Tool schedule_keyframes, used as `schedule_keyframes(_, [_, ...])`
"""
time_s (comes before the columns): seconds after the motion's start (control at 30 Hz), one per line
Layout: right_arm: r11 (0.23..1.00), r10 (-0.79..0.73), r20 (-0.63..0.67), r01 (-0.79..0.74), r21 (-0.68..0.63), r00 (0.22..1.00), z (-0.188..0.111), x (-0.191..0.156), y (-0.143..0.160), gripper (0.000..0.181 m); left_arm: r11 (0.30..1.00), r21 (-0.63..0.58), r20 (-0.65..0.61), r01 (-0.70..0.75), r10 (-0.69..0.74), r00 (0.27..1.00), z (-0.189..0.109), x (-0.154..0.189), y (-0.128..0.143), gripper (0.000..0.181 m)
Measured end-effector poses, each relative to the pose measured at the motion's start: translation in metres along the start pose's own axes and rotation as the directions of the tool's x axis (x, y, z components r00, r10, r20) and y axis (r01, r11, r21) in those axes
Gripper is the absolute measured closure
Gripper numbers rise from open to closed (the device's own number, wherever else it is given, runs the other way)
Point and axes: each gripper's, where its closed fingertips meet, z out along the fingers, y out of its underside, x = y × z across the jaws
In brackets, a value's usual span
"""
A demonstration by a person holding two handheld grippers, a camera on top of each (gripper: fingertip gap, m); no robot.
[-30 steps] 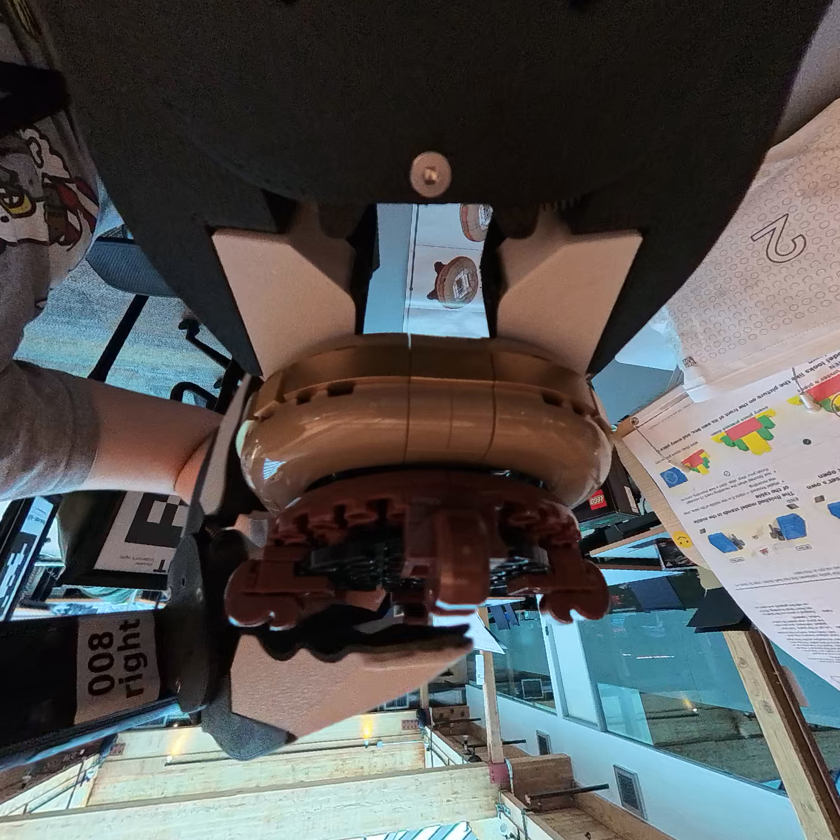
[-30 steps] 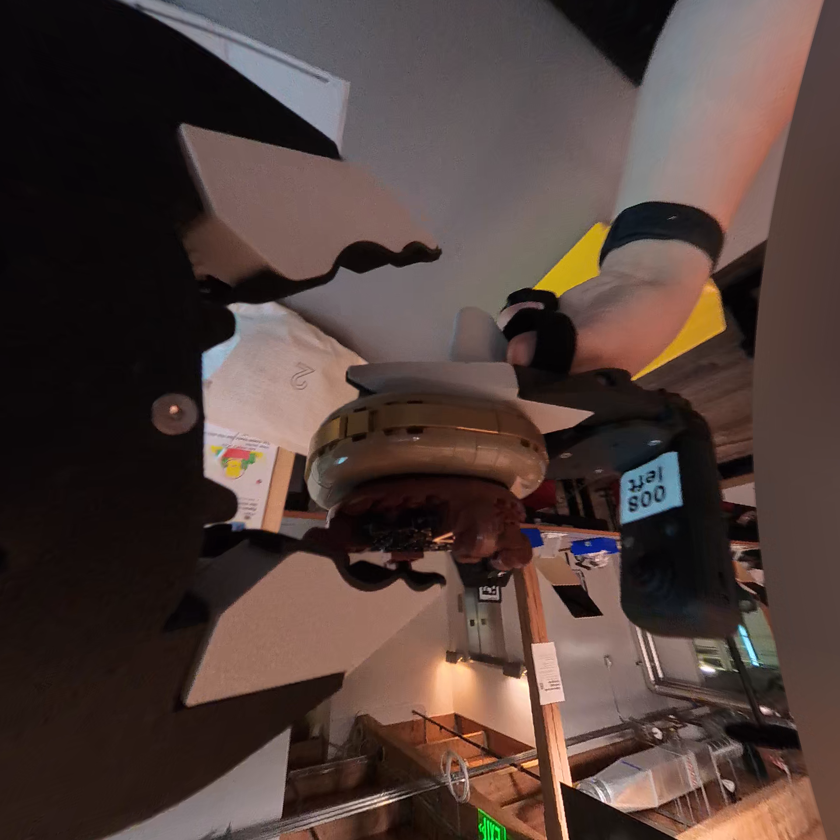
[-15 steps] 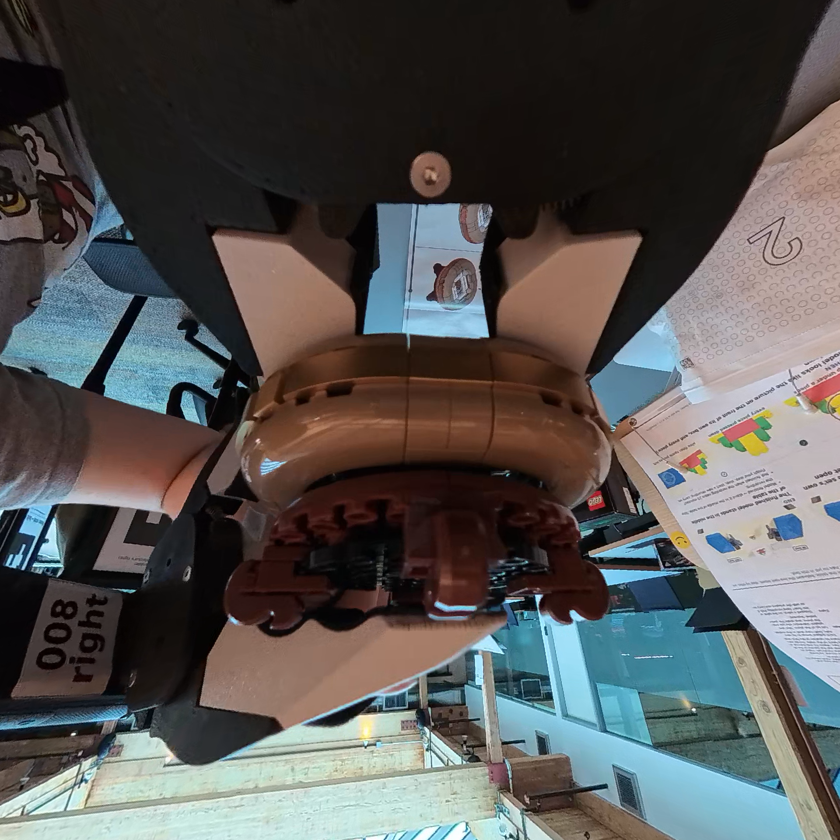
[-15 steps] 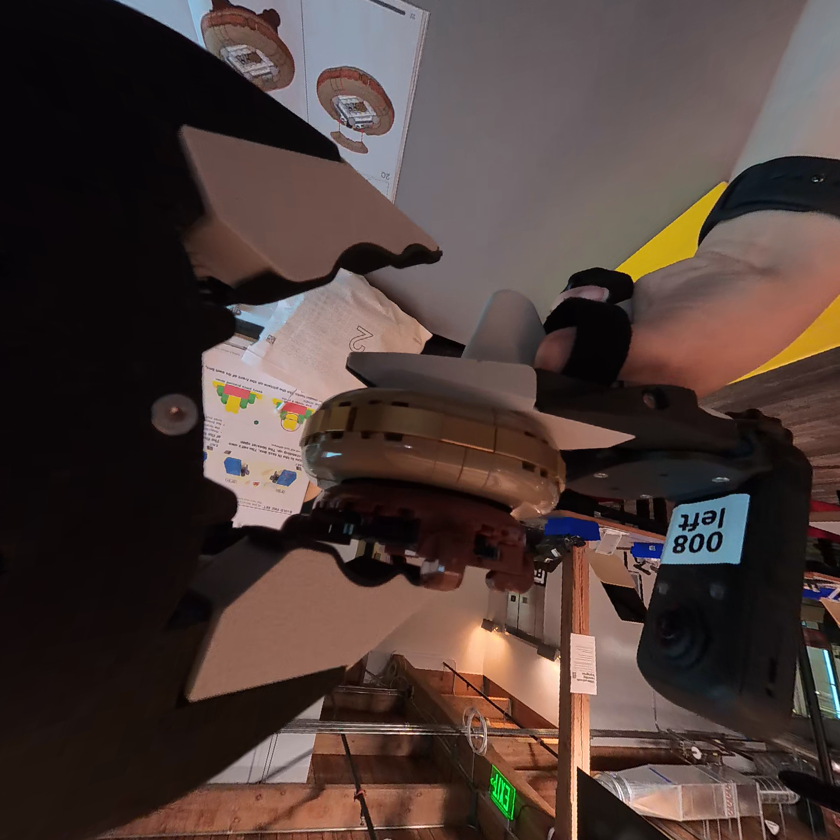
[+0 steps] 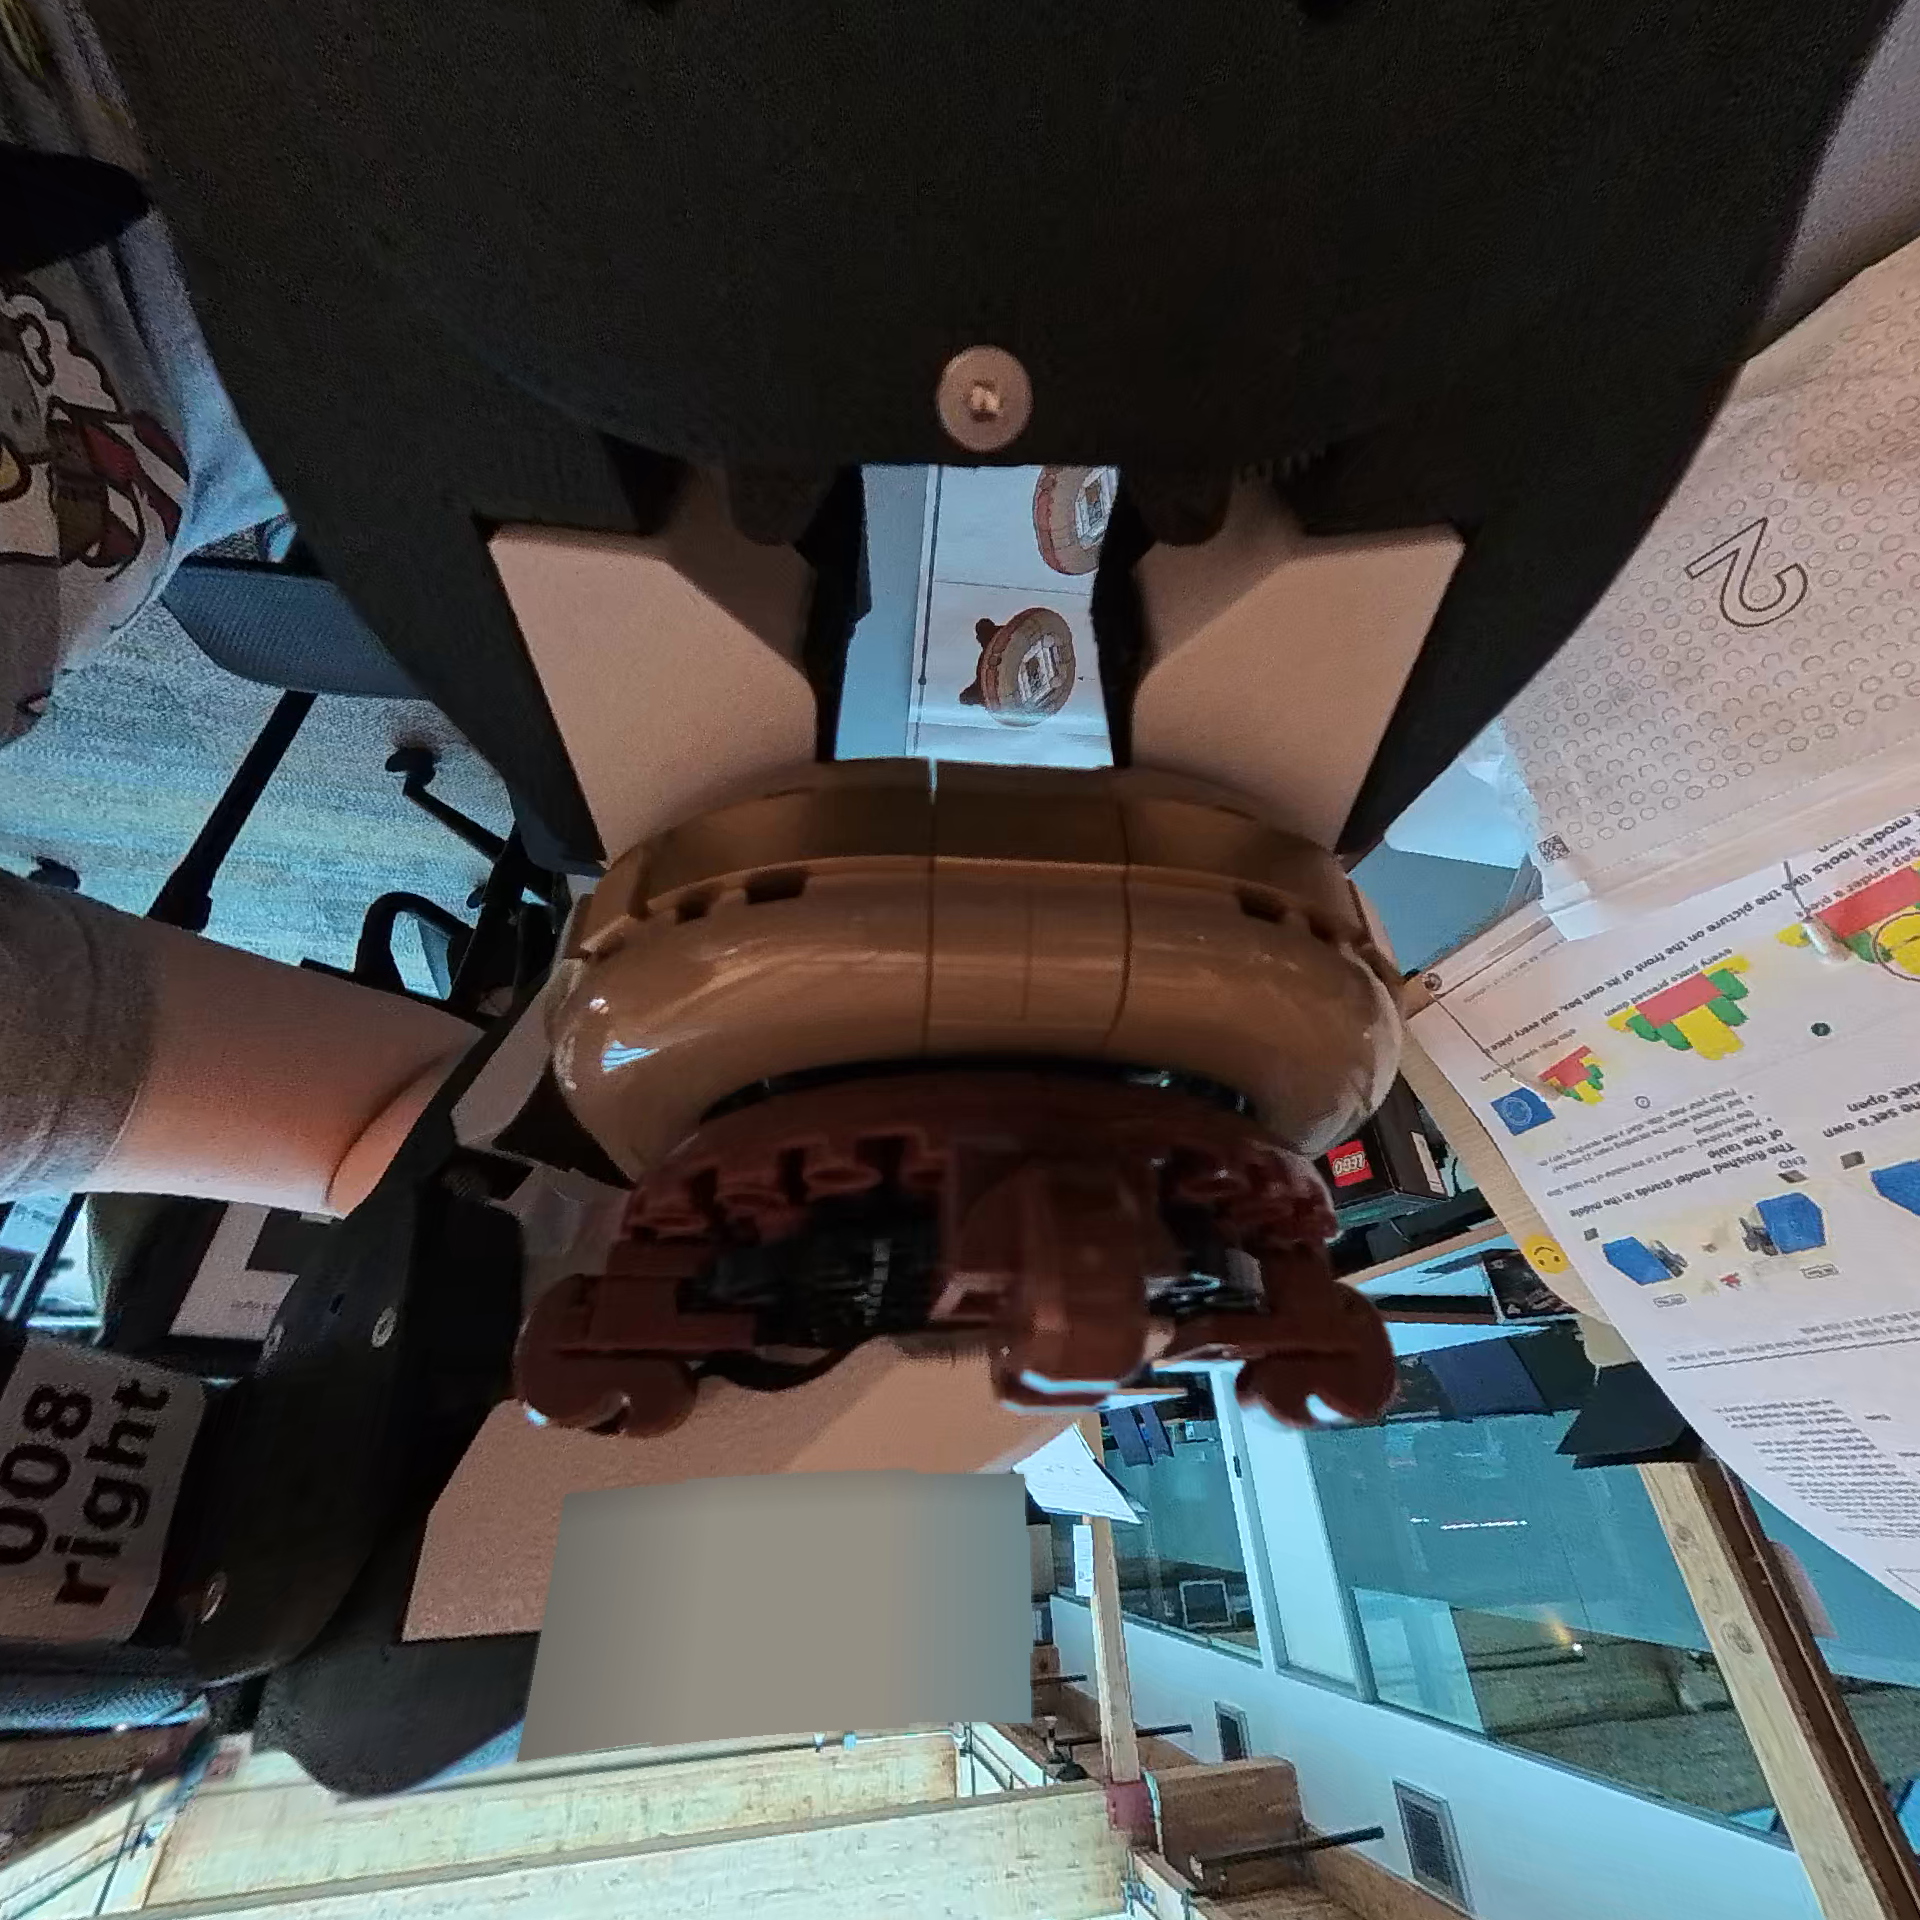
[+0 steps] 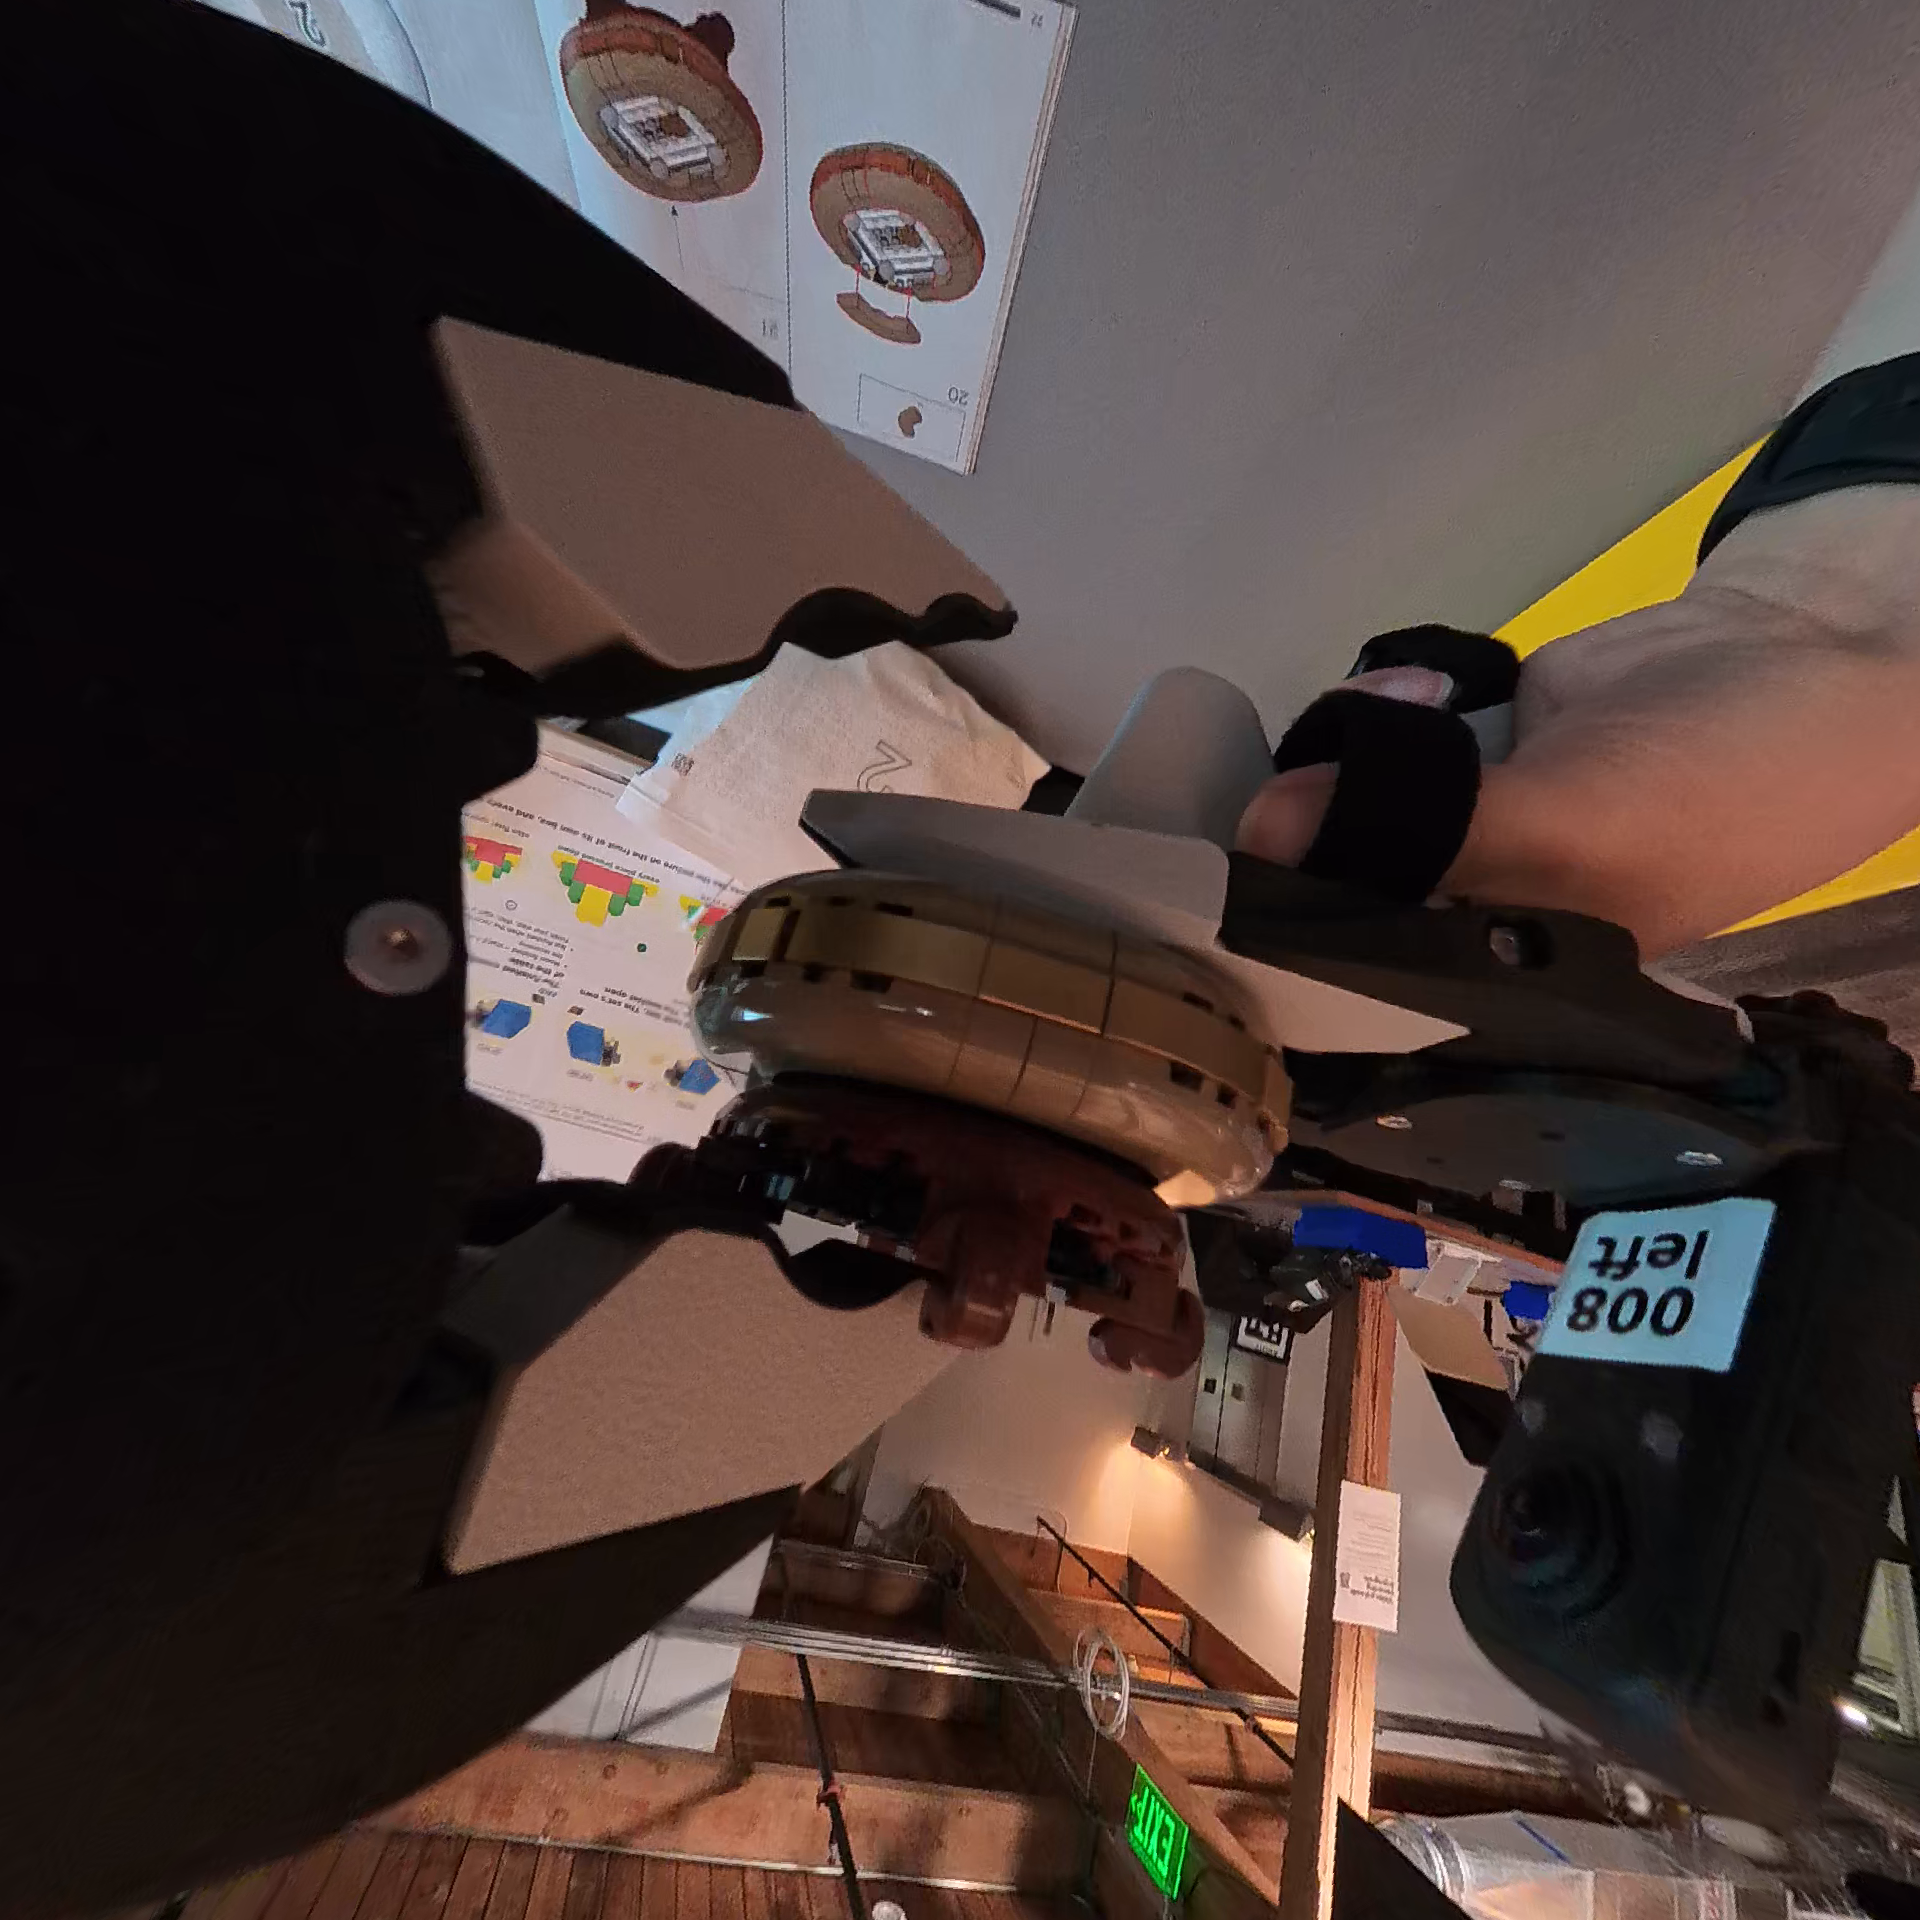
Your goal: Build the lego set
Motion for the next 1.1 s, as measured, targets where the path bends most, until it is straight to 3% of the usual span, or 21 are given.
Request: schedule_keyframes(1.1, [0.996,-0.076,-0.064,0.073,-0.052,0.995,-0.004,0.010,-0.004,0.077,0.998,0.045,-0.055,-0.048,0.051,0.997,-0.008,0.006,-0.007,0.134])
